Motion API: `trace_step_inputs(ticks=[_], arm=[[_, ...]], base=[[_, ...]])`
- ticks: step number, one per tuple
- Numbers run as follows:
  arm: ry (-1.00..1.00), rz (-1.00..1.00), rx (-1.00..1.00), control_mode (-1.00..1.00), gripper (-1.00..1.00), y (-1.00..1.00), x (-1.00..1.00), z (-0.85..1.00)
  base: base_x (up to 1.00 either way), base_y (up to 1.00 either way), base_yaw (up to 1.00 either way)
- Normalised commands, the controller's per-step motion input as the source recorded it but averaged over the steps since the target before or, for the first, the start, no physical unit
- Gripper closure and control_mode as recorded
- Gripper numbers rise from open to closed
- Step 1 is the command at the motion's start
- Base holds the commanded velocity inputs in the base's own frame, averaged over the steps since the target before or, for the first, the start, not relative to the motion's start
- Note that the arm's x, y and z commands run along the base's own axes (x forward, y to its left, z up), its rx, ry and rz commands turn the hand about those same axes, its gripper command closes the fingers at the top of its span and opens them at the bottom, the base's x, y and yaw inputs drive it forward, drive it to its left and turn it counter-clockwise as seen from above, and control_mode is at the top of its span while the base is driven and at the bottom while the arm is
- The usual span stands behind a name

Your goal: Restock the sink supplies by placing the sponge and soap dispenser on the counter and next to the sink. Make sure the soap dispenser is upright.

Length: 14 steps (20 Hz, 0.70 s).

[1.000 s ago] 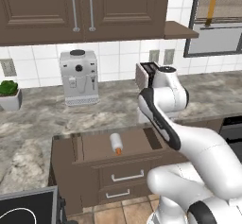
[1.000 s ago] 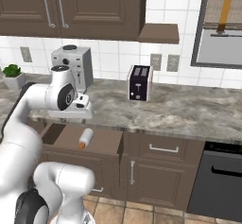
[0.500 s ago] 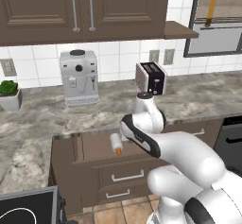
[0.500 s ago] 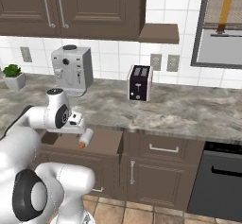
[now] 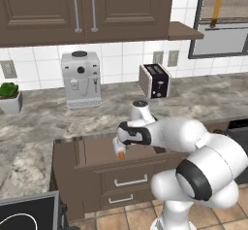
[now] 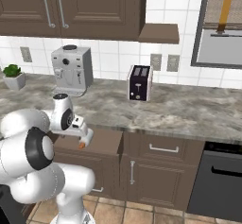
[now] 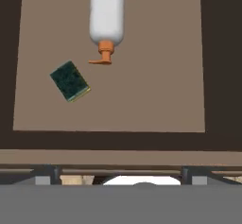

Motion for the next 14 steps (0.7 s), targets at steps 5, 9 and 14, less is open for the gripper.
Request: trace_step_inputs(ticks=[5,9,14], arm=[[0.08,-0.02,0.01,-1.00,-1.00,0.00,0.32,-0.38],[0.13,0.00,0.00,-1.00,-1.00,0.01,0.10,-0.58],[0.11,0.00,0.00,-1.00,-1.00,0.01,-0.02,-0.43]], base=[[0.00,0.00,0.00],[0.00,0.00,0.00],[0.00,0.00,0.00]])
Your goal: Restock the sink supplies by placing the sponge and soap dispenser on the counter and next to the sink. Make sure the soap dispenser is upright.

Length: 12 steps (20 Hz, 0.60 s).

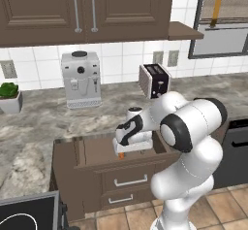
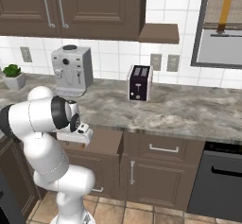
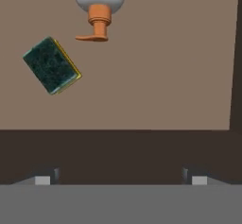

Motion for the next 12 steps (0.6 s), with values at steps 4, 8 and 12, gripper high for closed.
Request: trace_step_inputs(ticks=[4,8,12], arm=[[0.03,0.00,0.00,-1.00,-1.00,0.00,-0.32,-0.26],[0.01,0.00,0.00,-1.00,-1.00,0.01,-0.46,-0.16],[0.00,0.00,0.00,-1.00,-1.00,0.00,-0.65,-0.05]], base=[[0.00,0.00,0.00],[0.00,0.00,0.00],[0.00,0.00,0.00]])
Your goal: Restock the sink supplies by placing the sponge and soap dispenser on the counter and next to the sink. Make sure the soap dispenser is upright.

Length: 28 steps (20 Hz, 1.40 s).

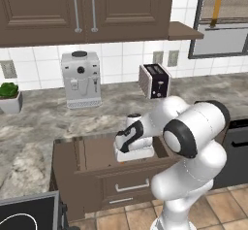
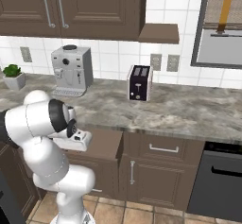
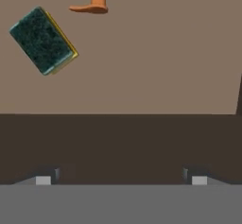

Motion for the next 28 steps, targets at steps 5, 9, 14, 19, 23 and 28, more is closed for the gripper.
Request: trace_step_inputs(ticks=[5,9,14,19,23,28], arm=[[0.00,0.00,0.00,-1.00,-1.00,0.00,-0.95,-0.03],[0.02,0.00,0.00,-1.00,-1.00,-0.11,-1.00,-0.12],[0.04,0.00,0.00,-1.00,-1.00,-0.02,-0.19,-0.07],[-0.01,0.00,0.00,-1.00,-1.00,0.00,0.53,-0.01],[0.00,0.00,0.00,-1.00,-1.00,0.02,0.22,-0.19],[0.00,0.00,0.00,-1.00,-1.00,0.20,0.10,-0.28]], base=[[0.00,0.00,0.00],[0.00,0.00,0.00],[0.00,0.00,0.00],[0.00,0.00,0.00],[0.00,0.00,0.00],[0.00,0.00,0.00]])
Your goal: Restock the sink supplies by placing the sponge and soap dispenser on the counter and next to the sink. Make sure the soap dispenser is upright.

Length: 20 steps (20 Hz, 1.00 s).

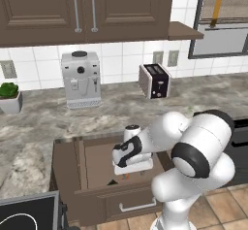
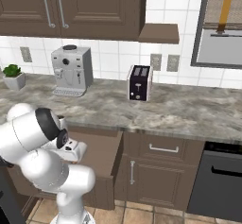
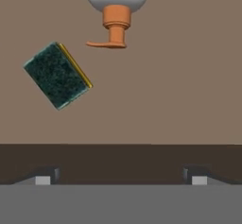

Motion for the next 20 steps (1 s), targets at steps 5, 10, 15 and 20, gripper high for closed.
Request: trace_step_inputs(ticks=[5,10,15,20], arm=[[0.00,0.00,0.00,-1.00,-1.00,0.17,0.24,-0.20],[0.00,0.00,0.00,-1.00,-1.00,0.00,0.23,-0.06],[0.00,0.00,0.00,-1.00,-1.00,0.00,0.22,-0.08],[0.00,0.00,0.00,-1.00,-1.00,0.00,0.26,-0.11]], base=[[0.00,0.00,0.00],[0.00,0.00,0.00],[0.00,0.00,0.00],[0.00,0.00,0.00]])
